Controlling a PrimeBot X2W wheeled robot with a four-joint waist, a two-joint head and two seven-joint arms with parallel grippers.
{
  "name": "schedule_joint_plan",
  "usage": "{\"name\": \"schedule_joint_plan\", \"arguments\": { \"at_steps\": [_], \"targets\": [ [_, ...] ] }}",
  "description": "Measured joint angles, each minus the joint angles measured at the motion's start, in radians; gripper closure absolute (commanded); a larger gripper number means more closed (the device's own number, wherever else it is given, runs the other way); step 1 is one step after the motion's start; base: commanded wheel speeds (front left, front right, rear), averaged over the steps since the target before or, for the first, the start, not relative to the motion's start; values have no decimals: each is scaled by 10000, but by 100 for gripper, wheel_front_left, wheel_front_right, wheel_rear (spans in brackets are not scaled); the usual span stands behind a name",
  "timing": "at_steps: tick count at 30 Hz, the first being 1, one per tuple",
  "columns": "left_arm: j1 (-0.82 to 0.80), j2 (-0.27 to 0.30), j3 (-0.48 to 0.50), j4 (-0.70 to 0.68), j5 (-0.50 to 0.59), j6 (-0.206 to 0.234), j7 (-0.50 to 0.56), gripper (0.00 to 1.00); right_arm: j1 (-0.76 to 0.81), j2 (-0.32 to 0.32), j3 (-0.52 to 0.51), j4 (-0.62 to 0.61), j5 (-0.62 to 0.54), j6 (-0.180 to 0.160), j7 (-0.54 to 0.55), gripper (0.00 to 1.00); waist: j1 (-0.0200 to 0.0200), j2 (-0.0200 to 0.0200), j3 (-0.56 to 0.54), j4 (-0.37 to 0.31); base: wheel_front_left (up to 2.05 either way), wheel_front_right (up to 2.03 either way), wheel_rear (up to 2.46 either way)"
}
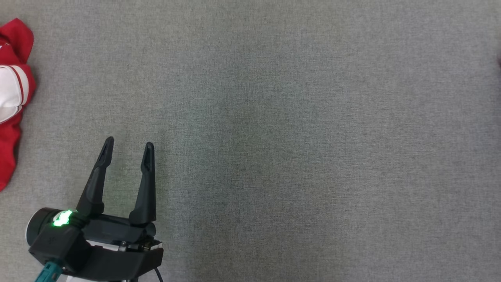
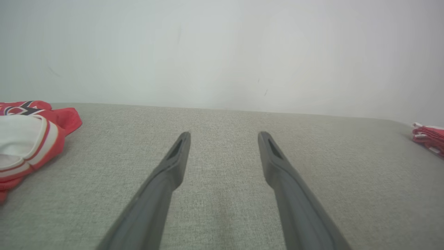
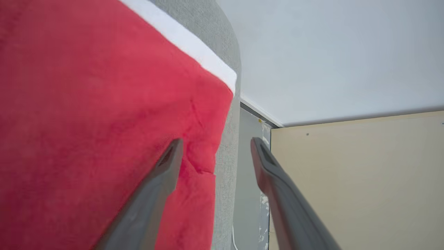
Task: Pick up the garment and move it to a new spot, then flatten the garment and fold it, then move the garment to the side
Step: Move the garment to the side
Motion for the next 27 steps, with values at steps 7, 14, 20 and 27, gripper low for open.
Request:
{"name": "schedule_joint_plan", "arguments": {
  "at_steps": [7,14,20,27],
  "targets": [
    [128,-201,288,130,54,0,0,0,1127,924,-1292,-1570,150,0,-880,0,0,-1,-435,-76,0,0,0],
    [377,-445,600,556,19,0,0,0,2400,2966,-1793,-3925,637,0,-1699,0,-1,-2,-1208,-57,0,0,0],
    [712,-562,721,1097,-38,0,0,0,3618,4405,-1580,-5018,1787,0,-2470,0,-3,-2,-1916,2,0,0,0],
    [1224,-633,953,1624,46,0,0,0,5026,4978,-291,-5430,3340,0,-3626,0,-3,-3,-2967,65,0,0,0]
  ]
}}
